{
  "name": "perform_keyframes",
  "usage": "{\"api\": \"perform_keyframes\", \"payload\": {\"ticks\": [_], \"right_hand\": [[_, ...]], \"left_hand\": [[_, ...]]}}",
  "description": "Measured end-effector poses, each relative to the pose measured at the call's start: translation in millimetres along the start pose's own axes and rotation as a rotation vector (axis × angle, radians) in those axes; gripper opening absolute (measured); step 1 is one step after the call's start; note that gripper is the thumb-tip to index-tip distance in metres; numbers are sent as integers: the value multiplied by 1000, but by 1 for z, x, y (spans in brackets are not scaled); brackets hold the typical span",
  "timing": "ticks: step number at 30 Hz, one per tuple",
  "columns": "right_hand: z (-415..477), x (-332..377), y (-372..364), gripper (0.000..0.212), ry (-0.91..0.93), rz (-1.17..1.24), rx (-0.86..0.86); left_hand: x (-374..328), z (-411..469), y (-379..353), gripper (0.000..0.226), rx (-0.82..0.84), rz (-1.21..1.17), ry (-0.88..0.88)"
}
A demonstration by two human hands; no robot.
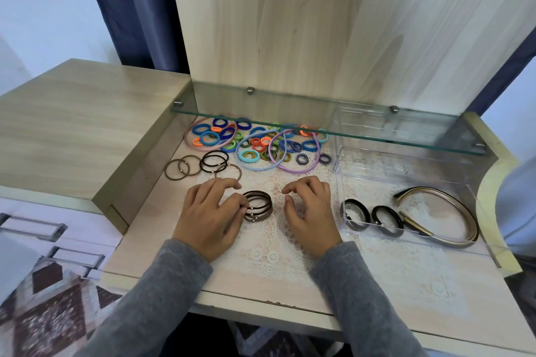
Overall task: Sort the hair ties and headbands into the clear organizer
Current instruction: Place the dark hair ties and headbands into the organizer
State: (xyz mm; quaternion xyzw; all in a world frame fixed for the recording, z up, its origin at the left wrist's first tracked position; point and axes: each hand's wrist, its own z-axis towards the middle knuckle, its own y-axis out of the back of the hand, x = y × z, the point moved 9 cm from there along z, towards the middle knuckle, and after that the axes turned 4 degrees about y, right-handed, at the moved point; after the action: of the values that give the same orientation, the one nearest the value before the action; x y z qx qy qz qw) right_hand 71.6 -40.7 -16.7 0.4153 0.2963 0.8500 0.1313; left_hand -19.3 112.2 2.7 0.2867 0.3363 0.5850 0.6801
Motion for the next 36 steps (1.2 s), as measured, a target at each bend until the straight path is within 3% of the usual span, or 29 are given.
{"api": "perform_keyframes", "payload": {"ticks": [6,11,15,20,25,32,36], "right_hand": [[0,-1,-2,15,-10,5,12],[1,3,-3,18,4,17,31],[2,13,-12,26,67,-33,171],[7,32,-21,38,201,-328,374],[9,45,-27,30,323,-474,502],[9,60,-32,12,477,-454,468],[4,65,-32,13,553,-462,396]], "left_hand": [[4,0,-7,12,74,-17,25],[14,-1,-8,27,95,-129,138],[32,-3,-20,39,166,-74,297],[52,-12,-39,62,332,-34,521],[53,-14,-49,54,423,-25,569],[52,-15,-46,61,405,-29,564],[51,-16,-40,57,330,5,545]]}}
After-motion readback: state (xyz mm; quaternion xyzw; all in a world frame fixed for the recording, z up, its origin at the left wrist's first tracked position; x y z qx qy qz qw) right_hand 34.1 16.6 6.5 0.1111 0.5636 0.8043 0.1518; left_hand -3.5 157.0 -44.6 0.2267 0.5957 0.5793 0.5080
